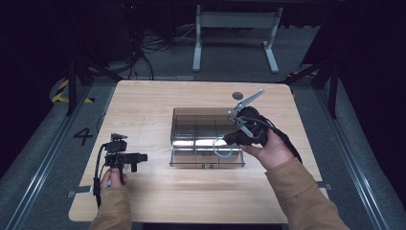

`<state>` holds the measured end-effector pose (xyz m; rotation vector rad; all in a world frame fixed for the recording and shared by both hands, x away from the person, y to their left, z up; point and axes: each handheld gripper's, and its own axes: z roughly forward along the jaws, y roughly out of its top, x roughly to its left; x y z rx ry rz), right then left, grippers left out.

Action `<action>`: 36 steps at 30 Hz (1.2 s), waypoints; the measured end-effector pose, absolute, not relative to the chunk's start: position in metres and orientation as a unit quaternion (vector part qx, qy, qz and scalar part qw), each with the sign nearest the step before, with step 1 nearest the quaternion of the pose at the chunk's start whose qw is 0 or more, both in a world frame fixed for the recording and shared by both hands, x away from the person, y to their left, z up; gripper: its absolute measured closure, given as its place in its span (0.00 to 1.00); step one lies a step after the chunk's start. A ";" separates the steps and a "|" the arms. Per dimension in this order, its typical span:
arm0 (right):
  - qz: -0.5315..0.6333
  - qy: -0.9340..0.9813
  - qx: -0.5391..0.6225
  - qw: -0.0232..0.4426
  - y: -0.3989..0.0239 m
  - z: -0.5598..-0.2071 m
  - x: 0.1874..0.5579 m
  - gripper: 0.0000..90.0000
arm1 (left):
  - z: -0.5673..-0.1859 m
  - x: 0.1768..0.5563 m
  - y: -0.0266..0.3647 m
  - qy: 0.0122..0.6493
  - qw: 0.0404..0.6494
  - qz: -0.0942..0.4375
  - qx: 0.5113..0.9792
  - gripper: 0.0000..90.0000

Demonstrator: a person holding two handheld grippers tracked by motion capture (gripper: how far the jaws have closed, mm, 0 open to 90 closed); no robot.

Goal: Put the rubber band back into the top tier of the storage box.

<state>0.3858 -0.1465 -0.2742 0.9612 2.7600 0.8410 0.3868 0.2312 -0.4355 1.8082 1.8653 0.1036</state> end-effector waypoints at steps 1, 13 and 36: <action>0.275 0.907 0.316 0.049 -0.145 -0.275 0.386 0.94 | -0.436 0.387 0.231 0.691 0.268 0.039 0.670 0.18; 0.270 0.912 0.307 0.038 -0.124 -0.292 0.395 0.94 | -0.436 0.387 0.232 0.692 0.268 0.038 0.669 0.18; 0.255 0.912 0.322 0.024 -0.107 -0.332 0.412 0.94 | -0.436 0.387 0.231 0.692 0.269 0.038 0.669 0.18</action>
